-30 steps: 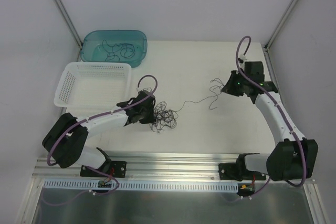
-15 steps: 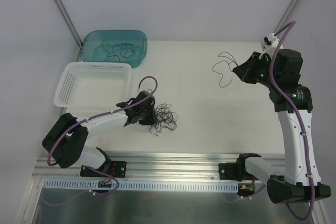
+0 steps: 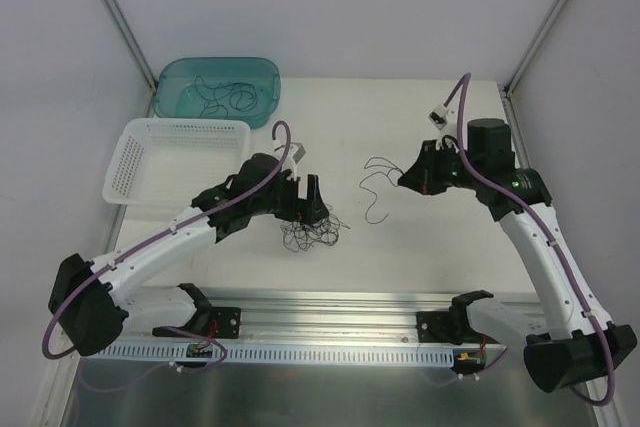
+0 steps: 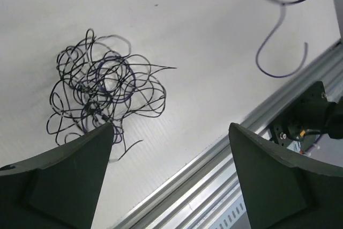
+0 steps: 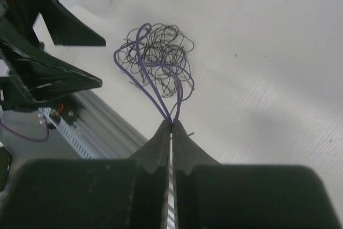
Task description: Untangle the cables
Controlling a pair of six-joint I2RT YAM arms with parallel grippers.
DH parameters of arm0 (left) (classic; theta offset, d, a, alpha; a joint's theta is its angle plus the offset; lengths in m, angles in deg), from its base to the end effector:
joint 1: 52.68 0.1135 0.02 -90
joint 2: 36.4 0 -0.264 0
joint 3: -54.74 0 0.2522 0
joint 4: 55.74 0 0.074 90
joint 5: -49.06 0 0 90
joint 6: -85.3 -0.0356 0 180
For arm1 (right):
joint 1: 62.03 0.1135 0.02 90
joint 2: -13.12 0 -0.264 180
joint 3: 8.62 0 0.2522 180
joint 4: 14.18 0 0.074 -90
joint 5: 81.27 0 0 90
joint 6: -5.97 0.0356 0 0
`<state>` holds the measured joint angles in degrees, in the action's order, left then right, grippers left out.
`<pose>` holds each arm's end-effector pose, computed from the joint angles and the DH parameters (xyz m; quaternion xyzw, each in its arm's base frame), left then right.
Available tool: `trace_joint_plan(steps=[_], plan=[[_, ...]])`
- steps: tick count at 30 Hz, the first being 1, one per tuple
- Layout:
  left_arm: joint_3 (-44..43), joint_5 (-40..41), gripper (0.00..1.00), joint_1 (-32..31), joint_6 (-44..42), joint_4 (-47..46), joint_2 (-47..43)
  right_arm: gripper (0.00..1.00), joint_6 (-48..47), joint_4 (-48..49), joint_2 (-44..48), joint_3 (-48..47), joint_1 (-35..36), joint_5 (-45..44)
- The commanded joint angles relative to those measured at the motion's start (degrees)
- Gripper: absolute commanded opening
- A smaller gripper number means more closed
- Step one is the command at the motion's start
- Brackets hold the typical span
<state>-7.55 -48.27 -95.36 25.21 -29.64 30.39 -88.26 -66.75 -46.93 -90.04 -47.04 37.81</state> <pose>0.1891 -0.1806 0.2807 0.1279 0.8580 -0.3374 0.3656 0.2012 0.0718 0.3797 -0.2623 0.8109 0.2623 0.4526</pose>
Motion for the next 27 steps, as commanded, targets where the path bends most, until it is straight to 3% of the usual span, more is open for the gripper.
trace_joint_plan(steps=[1,5,10,18,27], plan=[[-4.11,-3.83,0.9,-1.62,-9.32,-0.82,-4.46,0.01,-4.99,2.07,0.46,1.74,4.08,2.56],[-5.78,-4.7,0.91,-2.06,-15.05,-1.26,-6.75,0.01,-6.93,2.07,-0.68,1.74,8.39,3.26],[-8.76,-11.37,0.91,-2.41,-20.32,-2.4,-6.23,0.01,-8.34,1.81,-2.52,0.43,12.79,3.09],[-12.37,-16.75,0.89,-5.13,-23.32,-3.99,-2.8,0.01,-10.8,0.49,-5.07,-1.95,18.06,2.3],[-14.31,-16.84,0.74,-7.07,-24.37,-4.25,2.12,0.01,-11.41,0.22,-6.48,-3.27,21.05,2.21]])
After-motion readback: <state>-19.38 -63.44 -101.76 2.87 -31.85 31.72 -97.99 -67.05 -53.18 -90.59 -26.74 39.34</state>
